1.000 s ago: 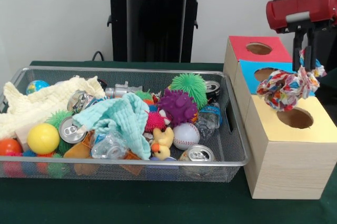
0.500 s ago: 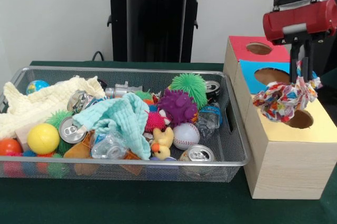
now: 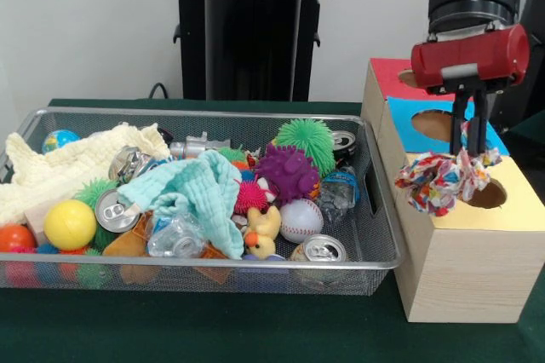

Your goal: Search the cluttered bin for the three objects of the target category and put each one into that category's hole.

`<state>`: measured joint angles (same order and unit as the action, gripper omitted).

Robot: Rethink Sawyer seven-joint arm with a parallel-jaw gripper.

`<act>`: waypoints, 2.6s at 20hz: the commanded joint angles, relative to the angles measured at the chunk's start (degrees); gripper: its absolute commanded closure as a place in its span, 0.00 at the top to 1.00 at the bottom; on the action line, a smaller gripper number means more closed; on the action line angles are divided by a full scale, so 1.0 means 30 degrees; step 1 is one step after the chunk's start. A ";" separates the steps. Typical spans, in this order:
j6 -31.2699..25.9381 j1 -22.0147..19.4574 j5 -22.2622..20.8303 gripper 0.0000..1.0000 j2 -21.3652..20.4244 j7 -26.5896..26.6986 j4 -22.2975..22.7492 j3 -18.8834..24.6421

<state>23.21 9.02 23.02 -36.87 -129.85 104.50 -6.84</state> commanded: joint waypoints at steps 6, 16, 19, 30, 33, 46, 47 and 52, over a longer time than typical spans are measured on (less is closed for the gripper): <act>0.0285 -0.2693 -0.0353 0.00 0.1133 -0.6249 0.0637 0.4110; 0.0025 -0.2748 0.0709 0.00 0.1197 -0.6279 0.1105 0.4392; -0.0030 -0.2704 0.0695 0.00 0.1048 -0.6357 0.1225 0.4377; -0.2866 -0.2052 0.2021 0.00 -0.1696 -0.5814 0.2800 0.3856; -0.2793 -0.1742 0.2285 0.00 -0.1738 -0.5684 0.2870 0.3759; -0.2438 -0.1470 0.2233 0.00 -0.1270 -0.5833 0.3151 0.4234; -0.2450 -0.1579 0.2192 0.00 -0.1296 -0.5904 0.3208 0.4351; -0.2328 -0.1915 0.1980 0.00 -0.1302 -0.6153 0.3427 0.4808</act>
<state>20.50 5.22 26.78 -41.75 -132.97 111.24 2.71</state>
